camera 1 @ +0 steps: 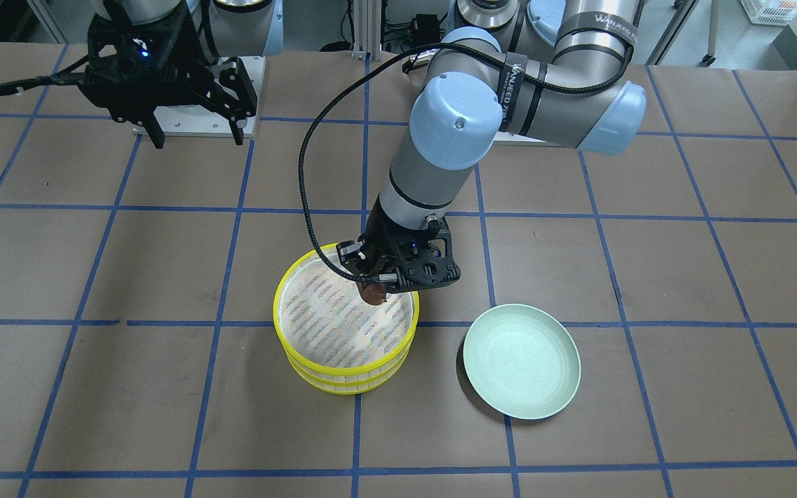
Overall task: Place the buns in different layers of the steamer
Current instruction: 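Place the dark red bun into the top steamer tier and open the left gripper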
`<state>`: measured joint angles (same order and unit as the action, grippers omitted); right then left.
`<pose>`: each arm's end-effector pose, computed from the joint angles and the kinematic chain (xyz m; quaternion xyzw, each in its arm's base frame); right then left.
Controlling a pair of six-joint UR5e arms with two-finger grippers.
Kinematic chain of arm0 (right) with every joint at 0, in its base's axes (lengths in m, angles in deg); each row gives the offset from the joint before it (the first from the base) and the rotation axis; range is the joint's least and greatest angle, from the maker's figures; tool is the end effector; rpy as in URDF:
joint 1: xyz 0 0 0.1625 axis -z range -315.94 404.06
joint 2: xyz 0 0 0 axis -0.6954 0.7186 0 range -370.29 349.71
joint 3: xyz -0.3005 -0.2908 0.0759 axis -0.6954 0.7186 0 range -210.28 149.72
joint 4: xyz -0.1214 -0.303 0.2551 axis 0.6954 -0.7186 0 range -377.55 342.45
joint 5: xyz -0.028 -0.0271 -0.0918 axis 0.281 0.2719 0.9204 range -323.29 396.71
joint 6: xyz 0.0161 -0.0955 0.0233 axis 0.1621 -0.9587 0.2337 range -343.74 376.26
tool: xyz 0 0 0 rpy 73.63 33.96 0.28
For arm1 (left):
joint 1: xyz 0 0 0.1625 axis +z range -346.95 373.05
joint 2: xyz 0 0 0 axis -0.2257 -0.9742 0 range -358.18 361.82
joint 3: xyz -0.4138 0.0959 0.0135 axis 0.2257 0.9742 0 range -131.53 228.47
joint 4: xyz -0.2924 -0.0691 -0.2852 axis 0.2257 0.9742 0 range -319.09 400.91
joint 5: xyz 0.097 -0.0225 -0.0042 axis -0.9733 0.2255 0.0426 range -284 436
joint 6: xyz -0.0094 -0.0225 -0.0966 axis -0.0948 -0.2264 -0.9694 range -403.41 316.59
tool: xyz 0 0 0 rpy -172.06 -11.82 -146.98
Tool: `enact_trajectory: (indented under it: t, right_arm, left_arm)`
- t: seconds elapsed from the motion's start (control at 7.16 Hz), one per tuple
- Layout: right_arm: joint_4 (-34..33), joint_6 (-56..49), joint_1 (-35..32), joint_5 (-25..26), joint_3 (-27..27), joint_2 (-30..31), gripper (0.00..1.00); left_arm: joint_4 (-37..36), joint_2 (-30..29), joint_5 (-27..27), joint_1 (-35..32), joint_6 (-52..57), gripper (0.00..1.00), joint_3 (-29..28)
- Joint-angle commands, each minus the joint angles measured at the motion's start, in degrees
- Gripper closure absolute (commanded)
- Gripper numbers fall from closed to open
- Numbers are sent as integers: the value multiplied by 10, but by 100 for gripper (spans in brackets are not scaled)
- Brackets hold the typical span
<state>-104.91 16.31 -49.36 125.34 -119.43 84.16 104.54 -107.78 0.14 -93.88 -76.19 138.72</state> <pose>0.1631 -0.4529 0.5276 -0.0297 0.9992 -0.0228 0.0127 -0.3317 -0.5487 0.3450 0.1297 -0.9823 -0.0004 0.1353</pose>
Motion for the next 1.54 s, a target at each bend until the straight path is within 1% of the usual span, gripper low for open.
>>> enact_trajectory:
  t: [0.0,0.14,0.28,0.42,0.7,0.84,0.98,1.12,1.26,1.4]
  right_arm:
    - [5,-8,4,1,-1,0,0]
    - [6,-10,4,0,-1,-1,0]
    - [6,-10,4,-1,-1,-1,0]
    - [6,-10,4,-1,-1,-1,0]
    - [7,-10,4,-1,-2,-1,0]
    - [7,-10,3,-1,-2,0,0]
    - [7,-10,3,-1,-2,0,0]
    - [6,-10,4,-1,-2,0,0]
    - [6,-11,4,-1,-2,0,0]
    - [6,-11,3,-3,-2,2,0]
  left_arm:
    - [-17,4,-10,-1,3,0,0]
    - [-10,7,-56,0,53,0,-1]
    - [-7,11,-77,0,80,0,-1]
    - [-7,12,-75,0,81,0,-2]
    - [2,27,-92,16,89,0,-17]
    - [36,39,-123,35,111,0,-30]
    - [42,59,-130,57,158,0,-36]
    - [75,83,-131,92,195,0,-37]
    - [116,109,-160,108,232,0,-37]
    - [140,133,-168,121,237,0,-34]
